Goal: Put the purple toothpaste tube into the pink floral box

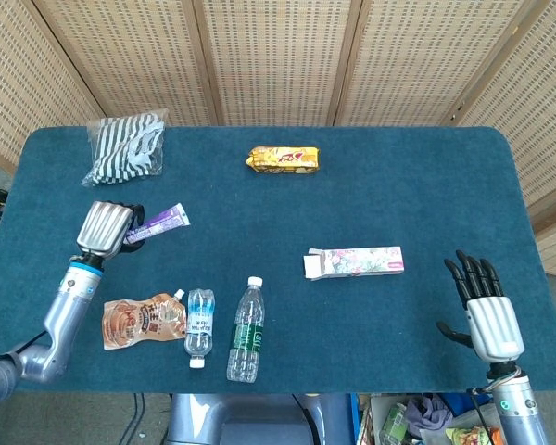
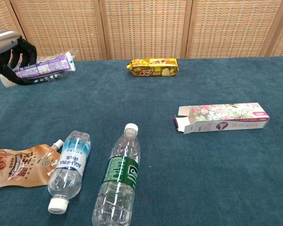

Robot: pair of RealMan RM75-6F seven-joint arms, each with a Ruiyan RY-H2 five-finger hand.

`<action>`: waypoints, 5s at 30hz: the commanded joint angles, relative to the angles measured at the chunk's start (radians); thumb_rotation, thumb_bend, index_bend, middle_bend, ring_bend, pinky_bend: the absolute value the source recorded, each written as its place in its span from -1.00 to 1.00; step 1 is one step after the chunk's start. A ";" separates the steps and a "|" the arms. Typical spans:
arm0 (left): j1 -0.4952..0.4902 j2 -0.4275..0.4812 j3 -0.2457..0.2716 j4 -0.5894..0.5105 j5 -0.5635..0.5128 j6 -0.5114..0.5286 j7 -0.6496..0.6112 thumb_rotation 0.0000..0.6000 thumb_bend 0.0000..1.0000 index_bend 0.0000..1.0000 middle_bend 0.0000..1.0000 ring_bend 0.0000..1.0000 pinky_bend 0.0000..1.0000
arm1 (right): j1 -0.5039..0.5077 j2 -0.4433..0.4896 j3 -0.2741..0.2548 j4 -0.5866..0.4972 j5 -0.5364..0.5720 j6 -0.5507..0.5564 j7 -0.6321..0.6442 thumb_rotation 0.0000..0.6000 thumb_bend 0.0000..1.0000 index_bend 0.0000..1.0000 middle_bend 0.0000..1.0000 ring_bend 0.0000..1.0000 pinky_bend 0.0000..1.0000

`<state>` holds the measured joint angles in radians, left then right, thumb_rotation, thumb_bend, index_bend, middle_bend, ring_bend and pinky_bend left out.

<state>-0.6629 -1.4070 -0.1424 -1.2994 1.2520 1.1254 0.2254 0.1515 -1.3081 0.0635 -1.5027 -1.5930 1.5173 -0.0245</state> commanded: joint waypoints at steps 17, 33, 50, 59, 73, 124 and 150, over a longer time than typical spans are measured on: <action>0.009 0.258 0.050 -0.108 0.312 0.100 -0.174 1.00 -0.45 0.60 0.38 0.23 0.18 | 0.142 0.016 0.063 -0.120 0.144 -0.270 -0.147 1.00 -0.78 -0.82 -1.00 -1.00 -1.00; -0.003 0.235 0.054 -0.041 0.305 0.049 -0.169 1.00 -0.45 0.60 0.38 0.23 0.18 | 0.310 -0.098 0.143 -0.053 0.366 -0.501 -0.259 1.00 -0.78 -0.78 -1.00 -1.00 -1.00; 0.002 0.186 0.071 0.026 0.313 0.034 -0.177 1.00 -0.45 0.60 0.38 0.23 0.18 | 0.426 -0.235 0.172 0.139 0.491 -0.616 -0.275 1.00 -0.78 -0.77 -1.00 -1.00 -1.00; 0.000 0.167 0.074 0.049 0.319 0.033 -0.181 1.00 -0.45 0.60 0.38 0.23 0.18 | 0.467 -0.282 0.186 0.224 0.548 -0.655 -0.265 1.00 -0.78 -0.63 -0.86 -1.00 -1.00; 0.002 0.148 0.077 0.068 0.324 0.036 -0.193 1.00 -0.45 0.60 0.38 0.23 0.18 | 0.455 -0.353 0.172 0.331 0.548 -0.630 -0.180 1.00 -0.77 -0.13 -0.30 -0.69 -0.46; -0.309 0.517 -0.035 -0.636 -0.079 -0.418 0.224 1.00 -0.42 0.60 0.38 0.23 0.17 | 0.355 -0.219 0.165 -0.086 0.455 -0.433 -0.024 1.00 -0.69 0.14 0.04 -0.32 -0.13; -0.502 0.349 0.021 -0.642 -0.478 -0.310 0.517 1.00 -0.42 0.60 0.38 0.23 0.17 | 0.373 -0.207 0.171 -0.160 0.453 -0.421 -0.057 1.00 -0.69 0.16 0.04 -0.32 -0.13</action>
<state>-1.1547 -1.0477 -0.1283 -1.9400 0.7861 0.8053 0.7303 0.5239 -1.5145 0.2350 -1.6610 -1.1409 1.0958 -0.0805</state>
